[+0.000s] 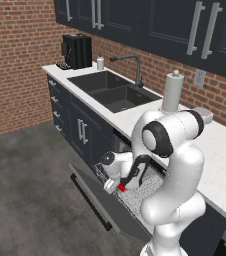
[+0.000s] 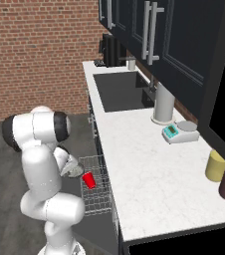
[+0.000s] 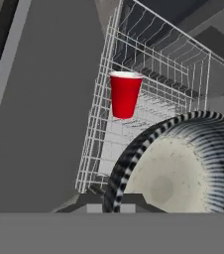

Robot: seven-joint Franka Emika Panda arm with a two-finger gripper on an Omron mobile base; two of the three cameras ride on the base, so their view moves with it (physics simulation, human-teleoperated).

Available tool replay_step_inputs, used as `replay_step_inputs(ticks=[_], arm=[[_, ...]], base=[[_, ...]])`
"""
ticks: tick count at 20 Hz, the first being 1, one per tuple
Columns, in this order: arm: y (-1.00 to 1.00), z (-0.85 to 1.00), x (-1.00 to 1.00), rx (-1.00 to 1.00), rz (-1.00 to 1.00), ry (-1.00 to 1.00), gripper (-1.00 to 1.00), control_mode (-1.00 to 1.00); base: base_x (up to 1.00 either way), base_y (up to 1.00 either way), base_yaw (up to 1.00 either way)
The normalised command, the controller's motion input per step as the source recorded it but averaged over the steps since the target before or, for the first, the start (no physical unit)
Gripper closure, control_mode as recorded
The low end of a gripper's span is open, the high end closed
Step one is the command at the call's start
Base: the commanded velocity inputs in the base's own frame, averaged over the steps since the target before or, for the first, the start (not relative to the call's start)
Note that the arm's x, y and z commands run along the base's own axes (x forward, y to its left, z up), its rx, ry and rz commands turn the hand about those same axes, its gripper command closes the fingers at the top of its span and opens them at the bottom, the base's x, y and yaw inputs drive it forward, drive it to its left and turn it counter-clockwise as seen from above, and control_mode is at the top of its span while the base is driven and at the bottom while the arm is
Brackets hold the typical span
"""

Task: Pick up the cup and bowl from the counter, place them in the dishwasher, and close the dishwasher door.

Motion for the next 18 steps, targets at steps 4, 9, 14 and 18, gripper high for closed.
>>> replay_step_inputs(ticks=[4, 9, 14, 18], arm=[[-0.02, -0.78, 0.29, 0.00, -0.05, 0.17, 1.00, -1.00], [-0.29, -0.78, 0.36, 0.00, -0.03, 0.08, 1.00, -1.00], [-0.41, -0.46, 0.40, 0.00, -0.03, 0.00, 1.00, -1.00], [-0.29, -0.44, 0.47, 0.00, -0.03, 0.01, 1.00, -1.00]], base=[[0.00, 0.00, 0.00], [0.00, 0.00, 0.00], [0.00, 0.00, 0.00], [0.00, 0.00, 0.00]])
